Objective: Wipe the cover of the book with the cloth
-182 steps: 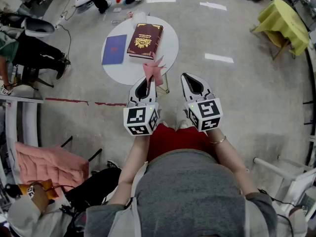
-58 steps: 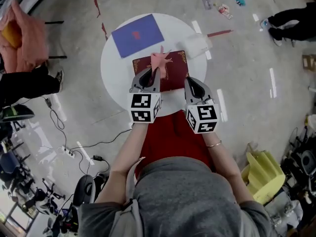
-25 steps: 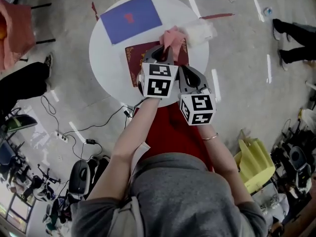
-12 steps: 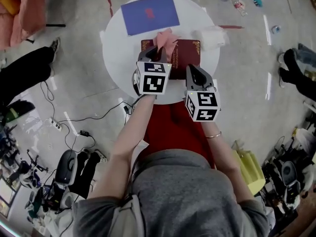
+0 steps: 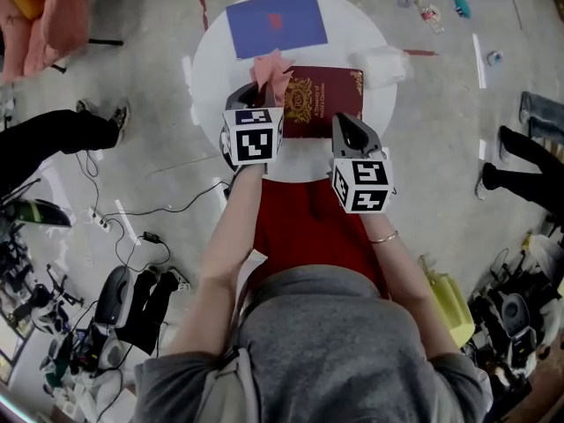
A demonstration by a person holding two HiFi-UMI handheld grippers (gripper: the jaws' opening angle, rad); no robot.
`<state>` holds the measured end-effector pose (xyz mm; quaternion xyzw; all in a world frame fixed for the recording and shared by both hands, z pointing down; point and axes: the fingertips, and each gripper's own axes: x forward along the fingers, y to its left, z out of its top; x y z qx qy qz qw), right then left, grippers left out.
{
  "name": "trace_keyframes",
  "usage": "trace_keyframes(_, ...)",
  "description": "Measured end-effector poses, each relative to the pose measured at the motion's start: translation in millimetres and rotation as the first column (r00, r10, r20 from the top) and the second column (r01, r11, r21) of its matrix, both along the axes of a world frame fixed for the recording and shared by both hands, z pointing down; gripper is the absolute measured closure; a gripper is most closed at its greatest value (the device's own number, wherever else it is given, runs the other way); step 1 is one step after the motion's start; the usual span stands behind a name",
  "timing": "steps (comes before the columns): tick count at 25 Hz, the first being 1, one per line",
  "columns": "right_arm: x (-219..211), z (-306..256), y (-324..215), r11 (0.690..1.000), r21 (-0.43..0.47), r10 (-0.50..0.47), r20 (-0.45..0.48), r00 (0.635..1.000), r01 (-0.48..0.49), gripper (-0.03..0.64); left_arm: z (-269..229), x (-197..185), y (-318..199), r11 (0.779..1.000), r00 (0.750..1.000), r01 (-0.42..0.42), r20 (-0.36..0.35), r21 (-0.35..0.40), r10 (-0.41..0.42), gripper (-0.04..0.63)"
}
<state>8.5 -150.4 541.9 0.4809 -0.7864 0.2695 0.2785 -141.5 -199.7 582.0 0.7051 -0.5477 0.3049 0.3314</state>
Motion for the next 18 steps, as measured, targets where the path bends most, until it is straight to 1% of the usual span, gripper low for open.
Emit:
trace_keyframes(6, -4, 0, 5, 1.000, 0.014, -0.026, 0.008, 1.000, 0.026, 0.588, 2, -30, 13, 0.997, 0.996, 0.077, 0.038, 0.000, -0.077, 0.560)
trace_keyframes(10, -1, -3, 11, 0.999, 0.030, -0.025, 0.010, 1.000, 0.025, 0.588, -6, -41, 25, 0.995, 0.993, 0.101, 0.062, 0.012, -0.101, 0.560)
trace_keyframes(14, 10, -9, 19, 0.999, 0.045, 0.006, 0.009, 1.000, -0.007, 0.588, -20, -33, 31, 0.996, 0.994, 0.080, 0.065, 0.036, -0.082, 0.560)
trace_keyframes(18, 28, -17, 29, 0.997, 0.062, 0.042, 0.016, 0.999, -0.043, 0.588, -32, -3, 33, 0.998, 0.998, 0.028, 0.049, 0.061, -0.031, 0.560)
